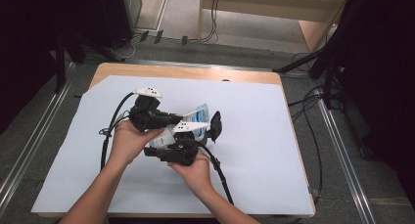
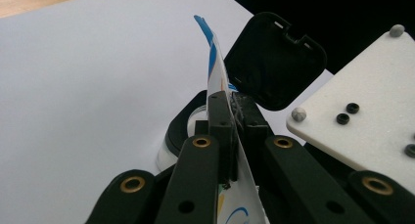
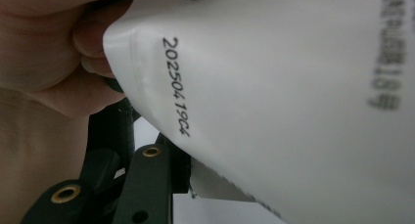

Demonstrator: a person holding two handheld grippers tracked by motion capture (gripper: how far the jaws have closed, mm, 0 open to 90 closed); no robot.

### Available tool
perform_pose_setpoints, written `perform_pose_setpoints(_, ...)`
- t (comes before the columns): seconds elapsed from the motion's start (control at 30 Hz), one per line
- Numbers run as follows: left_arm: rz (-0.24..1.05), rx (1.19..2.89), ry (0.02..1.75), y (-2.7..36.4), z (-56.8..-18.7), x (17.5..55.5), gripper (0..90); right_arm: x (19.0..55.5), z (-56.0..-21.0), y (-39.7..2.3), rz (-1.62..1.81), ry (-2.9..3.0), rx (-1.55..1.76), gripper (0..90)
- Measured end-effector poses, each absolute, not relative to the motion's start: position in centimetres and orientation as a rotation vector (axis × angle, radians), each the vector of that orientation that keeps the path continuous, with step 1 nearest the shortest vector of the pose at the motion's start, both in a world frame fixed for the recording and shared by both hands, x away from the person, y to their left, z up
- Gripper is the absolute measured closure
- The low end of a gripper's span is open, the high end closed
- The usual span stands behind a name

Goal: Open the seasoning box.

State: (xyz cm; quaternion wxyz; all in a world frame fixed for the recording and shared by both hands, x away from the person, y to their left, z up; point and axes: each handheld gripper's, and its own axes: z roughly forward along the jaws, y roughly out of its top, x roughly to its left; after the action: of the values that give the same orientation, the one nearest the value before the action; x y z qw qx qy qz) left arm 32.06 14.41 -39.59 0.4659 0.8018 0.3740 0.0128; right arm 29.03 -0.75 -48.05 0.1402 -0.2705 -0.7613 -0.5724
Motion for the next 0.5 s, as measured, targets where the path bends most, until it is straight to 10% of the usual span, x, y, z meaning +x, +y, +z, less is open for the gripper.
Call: perform_pose_setpoints(0.5, 0.051, 1.971, 0.919, 14.32, -39.61, 32.04, 89.0, 29.08, -48.07, -0.74, -1.65, -2.22, -0.783, 63.3)
